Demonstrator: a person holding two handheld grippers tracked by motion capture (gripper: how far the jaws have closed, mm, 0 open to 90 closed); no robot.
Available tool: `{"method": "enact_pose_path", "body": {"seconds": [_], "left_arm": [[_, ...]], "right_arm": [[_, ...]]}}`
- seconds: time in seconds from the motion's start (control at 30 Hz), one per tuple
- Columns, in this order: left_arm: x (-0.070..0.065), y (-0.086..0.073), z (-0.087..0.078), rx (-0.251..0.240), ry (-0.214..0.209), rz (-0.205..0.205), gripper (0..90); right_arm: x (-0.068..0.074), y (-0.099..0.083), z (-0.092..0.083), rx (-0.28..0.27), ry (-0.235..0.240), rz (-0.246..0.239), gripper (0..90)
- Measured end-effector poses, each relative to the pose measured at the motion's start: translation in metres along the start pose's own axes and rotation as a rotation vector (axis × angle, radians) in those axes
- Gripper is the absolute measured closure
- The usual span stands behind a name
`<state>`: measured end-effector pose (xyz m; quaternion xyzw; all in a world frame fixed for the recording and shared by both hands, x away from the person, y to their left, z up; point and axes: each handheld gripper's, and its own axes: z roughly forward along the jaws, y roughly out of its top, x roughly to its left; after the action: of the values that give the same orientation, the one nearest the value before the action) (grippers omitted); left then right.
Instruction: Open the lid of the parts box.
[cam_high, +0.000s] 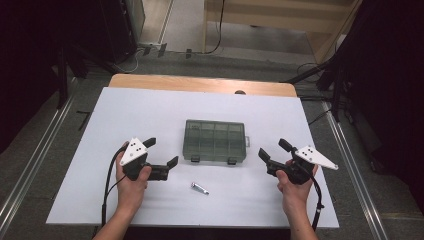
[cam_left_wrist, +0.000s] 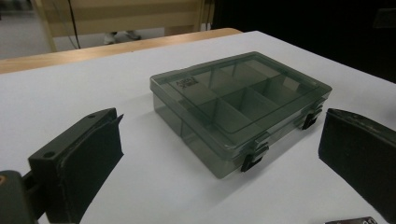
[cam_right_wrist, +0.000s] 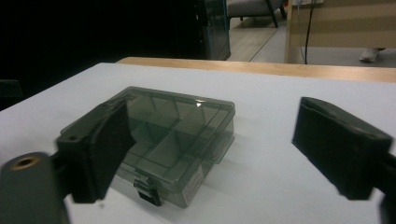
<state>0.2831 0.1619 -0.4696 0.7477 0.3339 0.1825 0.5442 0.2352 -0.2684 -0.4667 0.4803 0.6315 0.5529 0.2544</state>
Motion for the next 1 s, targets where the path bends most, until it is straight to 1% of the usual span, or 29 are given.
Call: {"method": "enact_pose_path", "body": {"seconds": [0.07,0.13,0.17,0.2,0.27,0.3,0.33,0.37,0.43,0.47,0.53,0.57,0.63,0.67,0.7,0.73,0.77,0.8,0.83,0.87,0.9,0.93,0.97,1.0], "left_arm": [[-0.002,0.001,0.003,0.011,-0.014,-0.001,0.0],[-0.003,0.001,0.006,0.015,-0.022,-0.004,0.0],[-0.003,0.002,0.007,0.013,-0.019,-0.010,2.2],[-0.003,0.002,0.008,0.011,-0.019,-0.016,6.4],[-0.003,0.003,0.011,0.011,-0.022,-0.029,11.8],[-0.003,0.004,0.012,0.016,-0.027,-0.030,13.7],[-0.004,0.004,0.013,0.021,-0.022,-0.027,13.9],[-0.004,0.004,0.014,0.022,-0.019,-0.024,16.8],[-0.005,0.004,0.015,0.019,-0.019,-0.025,27.4],[-0.005,0.005,0.017,0.017,-0.022,-0.033,31.8],[-0.005,0.005,0.020,0.019,-0.029,-0.037,40.3],[-0.005,0.005,0.021,0.022,-0.030,-0.036,45.3],[-0.005,0.005,0.022,0.023,-0.032,-0.033,54.2],[-0.006,0.005,0.025,0.040,-0.033,-0.027,58.1],[-0.006,0.006,0.026,0.045,-0.038,-0.028,61.7],[-0.006,0.006,0.026,0.045,-0.038,-0.028,67.2],[-0.005,0.006,0.027,0.051,-0.059,-0.033,67.2],[-0.005,0.007,0.030,0.068,-0.089,-0.033,75.2],[-0.005,0.007,0.030,0.068,-0.089,-0.033,77.9],[-0.006,0.008,0.032,0.076,-0.079,-0.028,79.5],[-0.006,0.008,0.032,0.076,-0.079,-0.028,84.3],[-0.005,0.010,0.033,0.077,-0.081,-0.027,86.7],[-0.005,0.010,0.034,0.081,-0.075,-0.029,88.8],[-0.004,0.011,0.035,0.084,-0.073,-0.026,89.3]], "right_arm": [[0.000,0.001,0.003,0.011,0.021,0.007,22.1],[0.000,0.001,0.005,0.015,0.029,0.011,30.3],[0.000,0.001,0.006,0.014,0.036,0.016,33.5],[0.000,0.002,0.007,0.015,0.039,0.011,36.2],[0.002,0.002,0.009,0.021,0.023,0.001,40.2],[0.002,0.002,0.011,0.024,0.018,-0.002,42.2],[0.003,0.002,0.012,0.027,0.012,-0.006,44.2],[0.004,0.002,0.013,0.030,0.003,-0.009,46.4],[0.005,0.002,0.016,0.033,-0.004,-0.021,53.7],[0.006,0.002,0.017,0.032,-0.008,-0.030,57.6],[0.006,0.003,0.019,0.037,0.001,-0.036,67.4],[0.007,0.003,0.020,0.034,0.004,-0.035,70.6],[0.009,0.005,0.021,0.025,-0.002,-0.048,78.9],[0.010,0.005,0.021,0.023,-0.005,-0.058,81.9],[0.011,0.006,0.023,0.022,-0.004,-0.062,84.2],[0.011,0.006,0.023,0.022,-0.004,-0.062,84.2],[0.012,0.006,0.024,0.019,-0.002,-0.062,87.0],[0.014,0.008,0.027,0.046,0.012,-0.057,89.6],[0.014,0.008,0.027,0.046,0.012,-0.057,89.6],[0.017,0.009,0.031,0.062,0.000,-0.067,90.0],[0.017,0.009,0.031,0.062,0.000,-0.067,90.0],[0.017,0.011,0.034,0.074,-0.001,-0.078,90.0],[0.017,0.012,0.035,0.078,-0.008,-0.080,90.0],[0.016,0.013,0.036,0.083,-0.003,-0.076,90.0]]}}
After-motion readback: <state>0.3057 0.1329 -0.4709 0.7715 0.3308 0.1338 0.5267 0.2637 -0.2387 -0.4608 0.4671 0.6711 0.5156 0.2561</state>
